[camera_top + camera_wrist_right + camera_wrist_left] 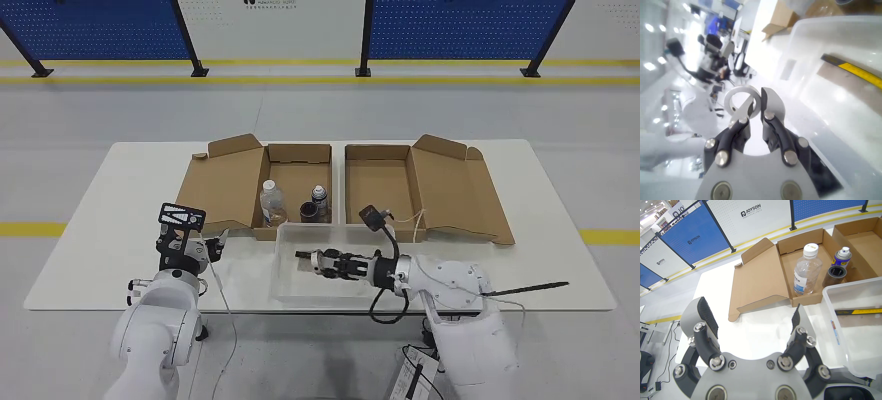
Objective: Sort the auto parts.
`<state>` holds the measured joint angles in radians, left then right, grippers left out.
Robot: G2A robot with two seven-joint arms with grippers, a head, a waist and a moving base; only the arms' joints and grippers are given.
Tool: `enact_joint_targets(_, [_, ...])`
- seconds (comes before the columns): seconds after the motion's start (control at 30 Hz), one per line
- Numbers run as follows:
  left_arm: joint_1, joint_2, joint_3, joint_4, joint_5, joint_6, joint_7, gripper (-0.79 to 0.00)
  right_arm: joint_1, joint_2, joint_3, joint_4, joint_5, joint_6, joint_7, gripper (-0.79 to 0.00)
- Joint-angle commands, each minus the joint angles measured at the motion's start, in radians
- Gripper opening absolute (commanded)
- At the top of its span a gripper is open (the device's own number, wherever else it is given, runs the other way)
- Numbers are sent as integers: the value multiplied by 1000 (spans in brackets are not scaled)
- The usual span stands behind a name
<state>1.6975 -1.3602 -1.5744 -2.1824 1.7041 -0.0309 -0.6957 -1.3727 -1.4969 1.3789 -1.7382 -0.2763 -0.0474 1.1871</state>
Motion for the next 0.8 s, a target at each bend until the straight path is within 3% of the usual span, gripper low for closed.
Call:
enact_joint_targets(0.0, [0, 0, 0, 0, 0, 0, 0, 0, 1, 2, 0, 17, 68, -25, 10, -785])
enact_joint_targets(0.37, [0, 0, 0, 0, 0, 0, 0, 0, 35, 16, -25, 128, 337, -116, 43, -785])
enact_joint_targets(0.77, [0, 0, 0, 0, 0, 0, 0, 0, 69, 37, -62, 160, 371, -136, 16, -785])
